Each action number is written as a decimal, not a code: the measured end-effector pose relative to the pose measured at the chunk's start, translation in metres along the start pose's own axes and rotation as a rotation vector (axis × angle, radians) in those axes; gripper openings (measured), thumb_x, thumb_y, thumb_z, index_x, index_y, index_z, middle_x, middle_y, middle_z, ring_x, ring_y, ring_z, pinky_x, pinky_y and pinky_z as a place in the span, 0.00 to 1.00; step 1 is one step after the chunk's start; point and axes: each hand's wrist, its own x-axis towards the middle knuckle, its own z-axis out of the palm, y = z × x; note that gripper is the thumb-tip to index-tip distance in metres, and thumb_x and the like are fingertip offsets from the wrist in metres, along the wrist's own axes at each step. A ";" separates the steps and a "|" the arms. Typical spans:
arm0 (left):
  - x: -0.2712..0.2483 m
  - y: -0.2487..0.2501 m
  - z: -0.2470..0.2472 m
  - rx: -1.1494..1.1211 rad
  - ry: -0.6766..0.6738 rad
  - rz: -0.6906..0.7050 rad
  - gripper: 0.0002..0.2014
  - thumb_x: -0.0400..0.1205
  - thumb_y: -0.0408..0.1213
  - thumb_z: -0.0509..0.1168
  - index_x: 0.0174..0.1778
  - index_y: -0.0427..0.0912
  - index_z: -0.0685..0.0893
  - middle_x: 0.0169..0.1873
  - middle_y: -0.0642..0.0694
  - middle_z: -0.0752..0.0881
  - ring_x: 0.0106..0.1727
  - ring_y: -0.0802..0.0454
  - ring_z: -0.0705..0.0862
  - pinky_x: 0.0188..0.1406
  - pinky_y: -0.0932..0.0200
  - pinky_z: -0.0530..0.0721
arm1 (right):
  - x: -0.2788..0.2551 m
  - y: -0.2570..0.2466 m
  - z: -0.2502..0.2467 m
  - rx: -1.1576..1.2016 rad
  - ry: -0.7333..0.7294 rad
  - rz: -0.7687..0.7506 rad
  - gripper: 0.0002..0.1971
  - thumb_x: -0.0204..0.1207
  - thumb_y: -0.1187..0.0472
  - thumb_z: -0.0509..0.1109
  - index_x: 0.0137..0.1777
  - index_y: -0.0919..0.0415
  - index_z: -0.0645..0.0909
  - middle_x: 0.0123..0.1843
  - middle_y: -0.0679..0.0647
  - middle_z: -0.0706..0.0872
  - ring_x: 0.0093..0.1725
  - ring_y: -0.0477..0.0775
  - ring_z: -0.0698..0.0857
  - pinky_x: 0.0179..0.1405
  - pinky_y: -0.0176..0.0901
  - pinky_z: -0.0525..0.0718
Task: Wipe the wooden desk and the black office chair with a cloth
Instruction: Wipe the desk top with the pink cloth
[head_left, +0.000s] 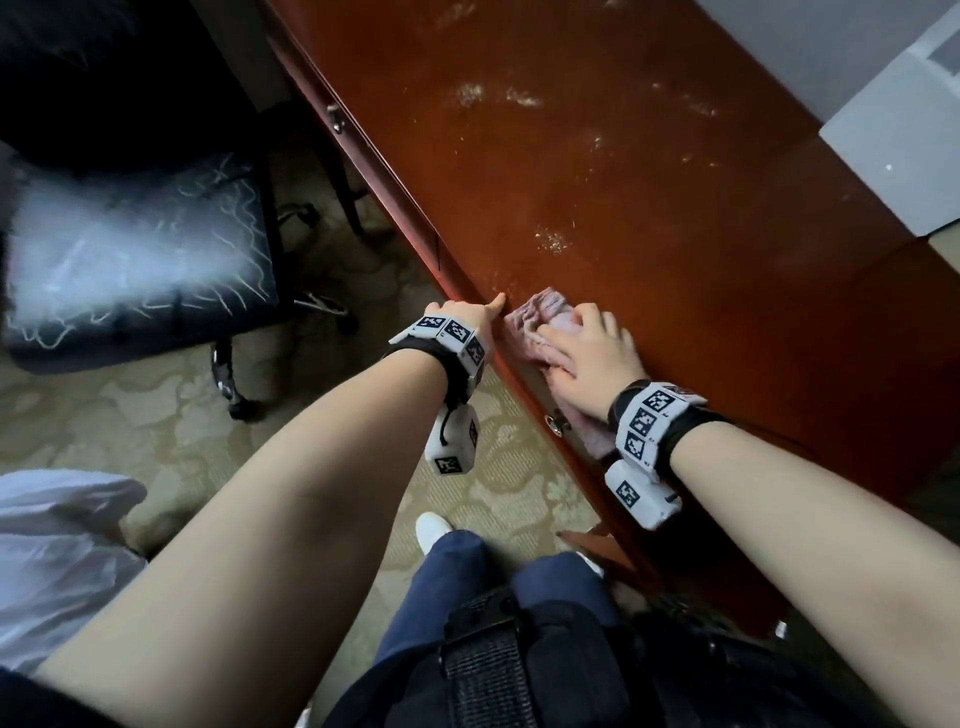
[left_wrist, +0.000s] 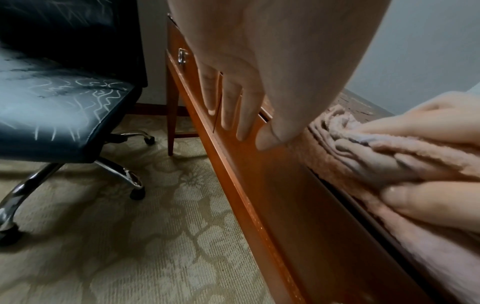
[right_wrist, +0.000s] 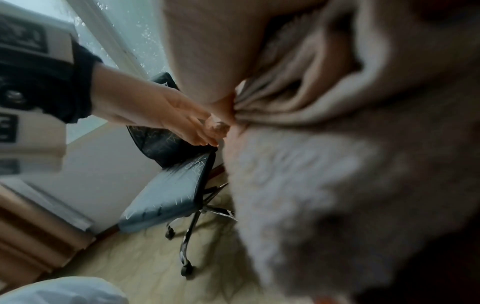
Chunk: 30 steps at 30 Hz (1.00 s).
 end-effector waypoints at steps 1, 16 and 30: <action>0.001 -0.002 -0.004 -0.003 0.020 -0.006 0.39 0.80 0.35 0.61 0.83 0.58 0.49 0.70 0.37 0.76 0.70 0.39 0.73 0.65 0.50 0.70 | -0.001 0.004 -0.002 0.002 -0.022 -0.028 0.26 0.73 0.55 0.63 0.72 0.42 0.70 0.68 0.58 0.66 0.64 0.62 0.68 0.61 0.55 0.70; 0.053 -0.016 -0.027 0.029 0.156 0.019 0.29 0.82 0.40 0.57 0.81 0.40 0.63 0.83 0.44 0.56 0.84 0.48 0.49 0.79 0.50 0.54 | 0.070 0.084 -0.030 0.170 0.063 0.334 0.22 0.79 0.53 0.65 0.73 0.43 0.71 0.71 0.58 0.65 0.68 0.62 0.67 0.67 0.58 0.69; 0.059 -0.014 -0.043 -0.029 0.084 0.006 0.24 0.81 0.33 0.57 0.76 0.37 0.69 0.79 0.41 0.64 0.81 0.45 0.58 0.80 0.43 0.45 | 0.104 0.080 -0.042 0.177 0.056 0.396 0.23 0.77 0.56 0.65 0.73 0.45 0.71 0.72 0.60 0.63 0.69 0.63 0.65 0.67 0.60 0.69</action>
